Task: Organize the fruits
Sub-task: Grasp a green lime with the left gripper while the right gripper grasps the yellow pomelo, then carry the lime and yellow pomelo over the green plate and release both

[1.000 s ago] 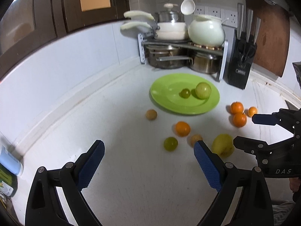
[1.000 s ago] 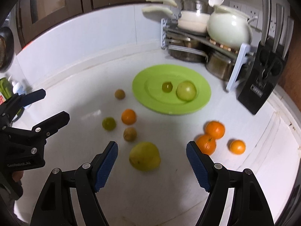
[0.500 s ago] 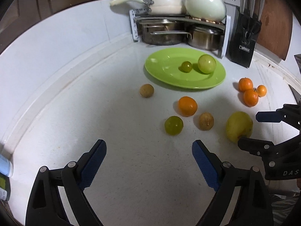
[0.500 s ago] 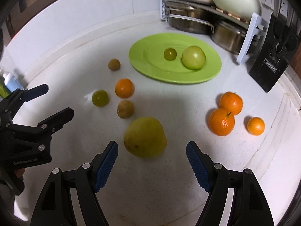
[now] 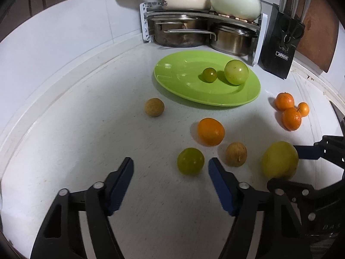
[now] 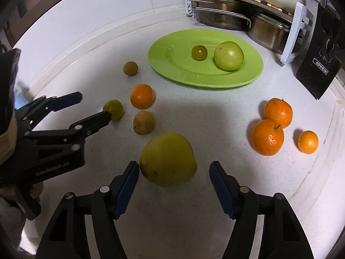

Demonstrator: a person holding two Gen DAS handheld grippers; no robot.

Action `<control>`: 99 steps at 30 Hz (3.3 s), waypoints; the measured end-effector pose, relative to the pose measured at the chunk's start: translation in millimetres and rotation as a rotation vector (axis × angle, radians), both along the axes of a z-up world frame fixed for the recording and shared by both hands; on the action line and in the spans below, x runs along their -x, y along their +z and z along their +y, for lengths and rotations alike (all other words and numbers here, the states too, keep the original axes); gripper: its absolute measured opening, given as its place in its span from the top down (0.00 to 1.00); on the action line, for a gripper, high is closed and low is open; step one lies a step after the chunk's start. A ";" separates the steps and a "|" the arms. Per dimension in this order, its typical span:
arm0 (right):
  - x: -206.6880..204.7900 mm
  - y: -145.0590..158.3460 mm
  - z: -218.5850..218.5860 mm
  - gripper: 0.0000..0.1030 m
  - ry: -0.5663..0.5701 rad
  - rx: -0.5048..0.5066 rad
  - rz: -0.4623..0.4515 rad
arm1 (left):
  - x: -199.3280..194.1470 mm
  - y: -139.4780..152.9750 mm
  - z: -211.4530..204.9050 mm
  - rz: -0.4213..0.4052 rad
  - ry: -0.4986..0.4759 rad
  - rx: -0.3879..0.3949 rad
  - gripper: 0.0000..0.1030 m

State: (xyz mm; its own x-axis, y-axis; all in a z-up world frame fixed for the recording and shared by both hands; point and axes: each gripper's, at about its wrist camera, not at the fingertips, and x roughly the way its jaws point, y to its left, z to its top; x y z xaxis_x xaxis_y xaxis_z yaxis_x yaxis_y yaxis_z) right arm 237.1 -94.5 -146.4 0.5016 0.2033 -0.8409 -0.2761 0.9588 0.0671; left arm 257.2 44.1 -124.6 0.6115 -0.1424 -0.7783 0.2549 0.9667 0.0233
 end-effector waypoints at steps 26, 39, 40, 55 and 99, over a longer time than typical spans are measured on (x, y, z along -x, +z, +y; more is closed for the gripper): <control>-6.7 0.7 -4.5 0.49 0.042 -0.055 -0.029 | 1.3 -3.3 -11.1 0.042 -0.011 0.030 0.72; 2.2 19.3 -15.4 0.49 0.044 -0.085 -0.091 | 24.0 26.4 -10.7 -0.010 0.028 0.060 0.72; 2.4 21.5 -16.1 0.49 0.045 -0.087 -0.096 | 25.8 30.1 -11.3 -0.019 0.030 0.061 0.72; -2.2 67.3 -43.8 0.49 0.025 -0.111 -0.232 | 23.9 77.7 -33.2 -0.138 0.019 0.079 0.72; -182.7 80.3 -46.9 0.49 0.004 -0.028 -0.147 | -151.1 65.1 -59.3 -0.010 -0.019 0.111 0.73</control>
